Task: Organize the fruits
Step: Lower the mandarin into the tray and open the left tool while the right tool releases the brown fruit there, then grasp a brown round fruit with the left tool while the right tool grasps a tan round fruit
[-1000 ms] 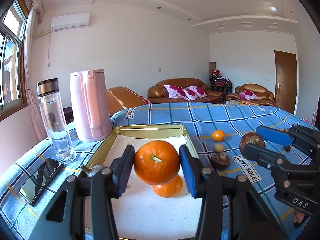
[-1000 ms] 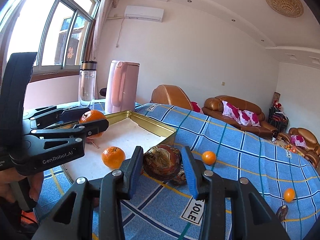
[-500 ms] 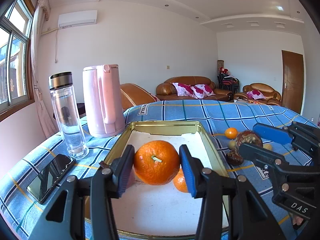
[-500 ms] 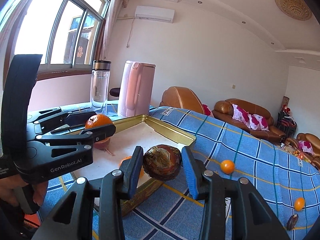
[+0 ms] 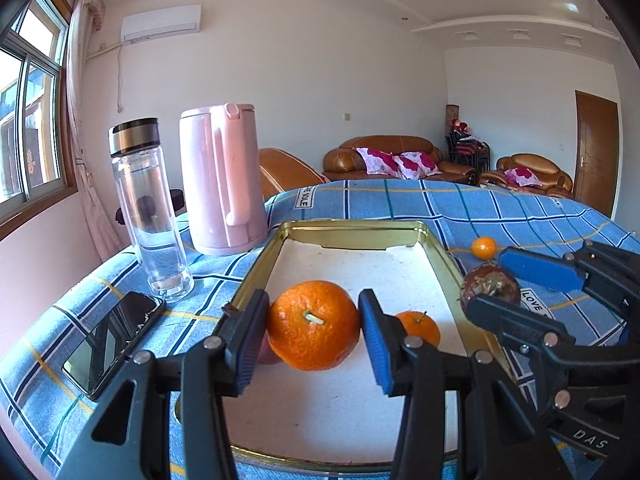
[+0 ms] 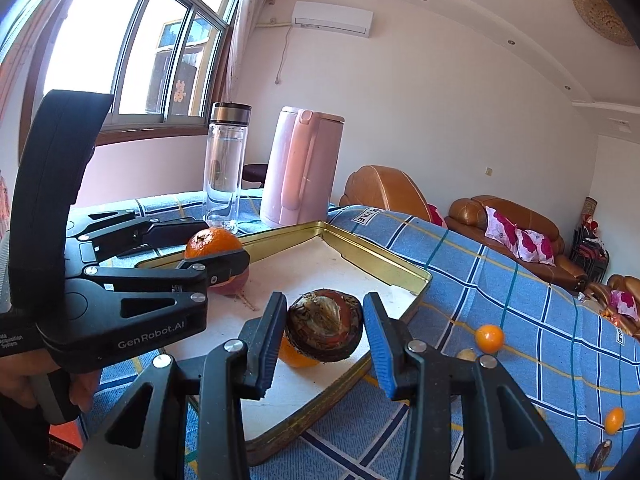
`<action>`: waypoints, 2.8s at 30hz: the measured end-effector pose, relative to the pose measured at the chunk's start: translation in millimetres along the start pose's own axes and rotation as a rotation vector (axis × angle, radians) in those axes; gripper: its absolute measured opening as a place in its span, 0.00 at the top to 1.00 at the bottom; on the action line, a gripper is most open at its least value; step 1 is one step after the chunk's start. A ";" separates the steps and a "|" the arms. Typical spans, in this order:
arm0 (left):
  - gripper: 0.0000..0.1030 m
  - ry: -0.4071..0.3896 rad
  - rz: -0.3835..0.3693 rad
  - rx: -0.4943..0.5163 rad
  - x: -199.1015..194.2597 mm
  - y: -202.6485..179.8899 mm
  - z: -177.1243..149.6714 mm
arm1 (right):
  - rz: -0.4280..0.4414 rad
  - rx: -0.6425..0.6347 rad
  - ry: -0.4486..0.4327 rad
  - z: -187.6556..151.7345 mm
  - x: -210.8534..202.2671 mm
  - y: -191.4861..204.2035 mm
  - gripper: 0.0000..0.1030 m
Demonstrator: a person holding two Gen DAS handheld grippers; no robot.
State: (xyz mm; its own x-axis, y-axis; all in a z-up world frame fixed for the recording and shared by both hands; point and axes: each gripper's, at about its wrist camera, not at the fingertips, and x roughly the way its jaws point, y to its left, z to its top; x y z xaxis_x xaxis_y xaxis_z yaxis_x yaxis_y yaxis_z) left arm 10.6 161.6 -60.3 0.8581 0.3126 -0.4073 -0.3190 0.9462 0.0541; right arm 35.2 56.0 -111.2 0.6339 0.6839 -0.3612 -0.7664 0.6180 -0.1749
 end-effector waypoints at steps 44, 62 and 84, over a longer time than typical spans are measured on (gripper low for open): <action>0.23 0.101 0.024 0.007 17.1 7.4 -10.9 | 0.109 -0.020 0.189 -3.0 38.1 9.8 0.42; 0.16 0.002 -0.161 0.120 -7.3 -95.0 28.0 | -0.208 0.164 0.133 -27.2 -31.2 -112.7 0.39; 0.35 0.349 -0.304 0.238 95.7 -206.5 20.1 | -0.288 0.313 0.333 -67.0 -1.9 -193.4 0.50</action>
State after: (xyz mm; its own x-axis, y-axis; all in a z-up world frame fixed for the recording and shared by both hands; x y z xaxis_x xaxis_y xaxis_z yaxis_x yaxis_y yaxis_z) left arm 166.7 -2.3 -92.1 0.6995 0.0131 -0.7145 0.0586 0.9954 0.0756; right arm 175.3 -90.8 -138.1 0.7079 0.3409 -0.6186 -0.4664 0.8833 -0.0470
